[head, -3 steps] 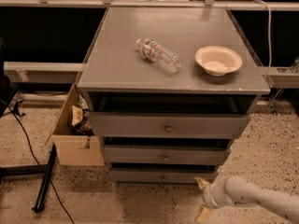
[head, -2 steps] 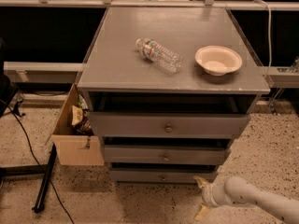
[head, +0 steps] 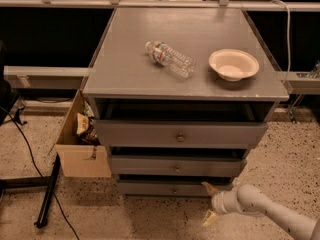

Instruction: Open bottom drawer

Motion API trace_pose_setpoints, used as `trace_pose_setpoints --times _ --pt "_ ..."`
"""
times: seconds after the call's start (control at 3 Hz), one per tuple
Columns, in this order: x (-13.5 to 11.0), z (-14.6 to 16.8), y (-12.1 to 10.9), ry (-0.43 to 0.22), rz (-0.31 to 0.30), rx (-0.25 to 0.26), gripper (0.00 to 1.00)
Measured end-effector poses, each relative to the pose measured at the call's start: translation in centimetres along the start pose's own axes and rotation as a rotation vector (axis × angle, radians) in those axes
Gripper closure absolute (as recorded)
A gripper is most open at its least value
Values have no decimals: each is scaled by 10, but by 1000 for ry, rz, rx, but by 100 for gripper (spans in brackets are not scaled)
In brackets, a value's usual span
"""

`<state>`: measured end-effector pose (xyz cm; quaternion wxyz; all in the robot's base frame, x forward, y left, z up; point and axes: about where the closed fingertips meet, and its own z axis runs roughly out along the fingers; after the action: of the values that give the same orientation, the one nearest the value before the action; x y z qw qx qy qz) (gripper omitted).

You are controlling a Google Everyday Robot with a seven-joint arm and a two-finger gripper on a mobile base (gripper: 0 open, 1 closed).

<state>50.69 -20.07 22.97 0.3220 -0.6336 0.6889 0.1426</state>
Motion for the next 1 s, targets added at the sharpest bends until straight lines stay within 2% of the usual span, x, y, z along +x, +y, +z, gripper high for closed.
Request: trace_pose_setpoints --times 0.33,1.0 --pt "0 0 0 0 0 0 0" --pt "21 23 -14 -20 -7 26 0"
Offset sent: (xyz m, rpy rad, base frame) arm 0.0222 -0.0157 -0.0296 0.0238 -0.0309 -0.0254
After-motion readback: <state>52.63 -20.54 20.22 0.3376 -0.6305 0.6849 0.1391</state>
